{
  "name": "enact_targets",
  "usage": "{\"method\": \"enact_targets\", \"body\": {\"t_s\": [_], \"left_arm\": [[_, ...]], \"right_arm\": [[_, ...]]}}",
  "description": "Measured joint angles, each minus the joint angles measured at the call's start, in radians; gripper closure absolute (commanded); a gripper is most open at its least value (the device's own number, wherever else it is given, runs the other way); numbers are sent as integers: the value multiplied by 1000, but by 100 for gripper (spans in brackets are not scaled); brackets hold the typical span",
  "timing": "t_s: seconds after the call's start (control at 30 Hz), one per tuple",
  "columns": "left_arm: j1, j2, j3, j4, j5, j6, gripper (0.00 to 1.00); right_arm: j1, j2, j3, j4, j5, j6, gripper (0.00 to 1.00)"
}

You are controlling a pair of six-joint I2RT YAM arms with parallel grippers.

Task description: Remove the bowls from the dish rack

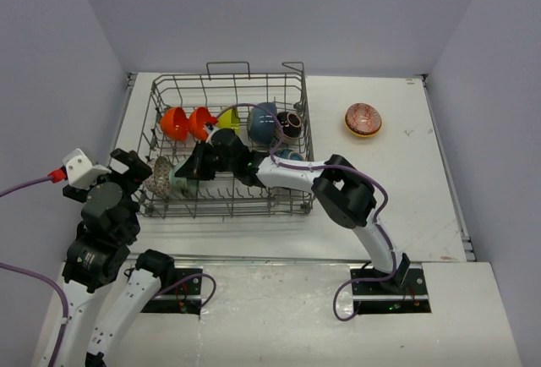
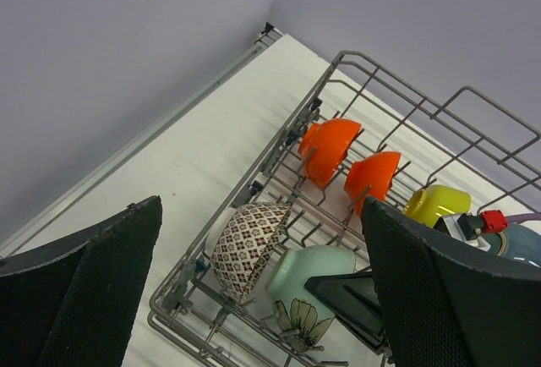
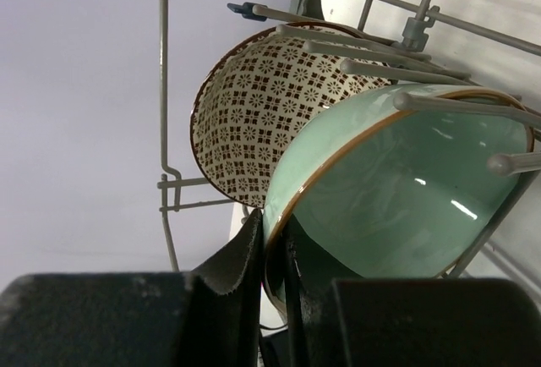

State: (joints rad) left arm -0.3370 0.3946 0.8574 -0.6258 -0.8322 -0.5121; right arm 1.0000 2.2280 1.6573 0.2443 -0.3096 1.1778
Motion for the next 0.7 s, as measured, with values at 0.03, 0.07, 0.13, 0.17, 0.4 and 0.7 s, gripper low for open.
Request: {"method": "enact_targets", "body": {"t_s": [0.03,0.07,0.13,0.17,0.4,0.7], "left_arm": [[0,1,0,2,2,0,0],[0,2,0,3,3,0,0],[0,4,0,5,6,1,0],[0,6,0,6,9,3,0],[0,17,0,11,18,8,0],[0,23,0,11,19,11,0]], "right_arm": [[0,0,-7,13,0,6,100],[-1,0,-11,24,-2,12,100],[-2,0,-16,36,-5,19,100],[-3,0,-20,43,-5,22,100],[-7,-5,-52,100,-20,53,100],[-10,-19,-63,112,-26,66,100]]}}
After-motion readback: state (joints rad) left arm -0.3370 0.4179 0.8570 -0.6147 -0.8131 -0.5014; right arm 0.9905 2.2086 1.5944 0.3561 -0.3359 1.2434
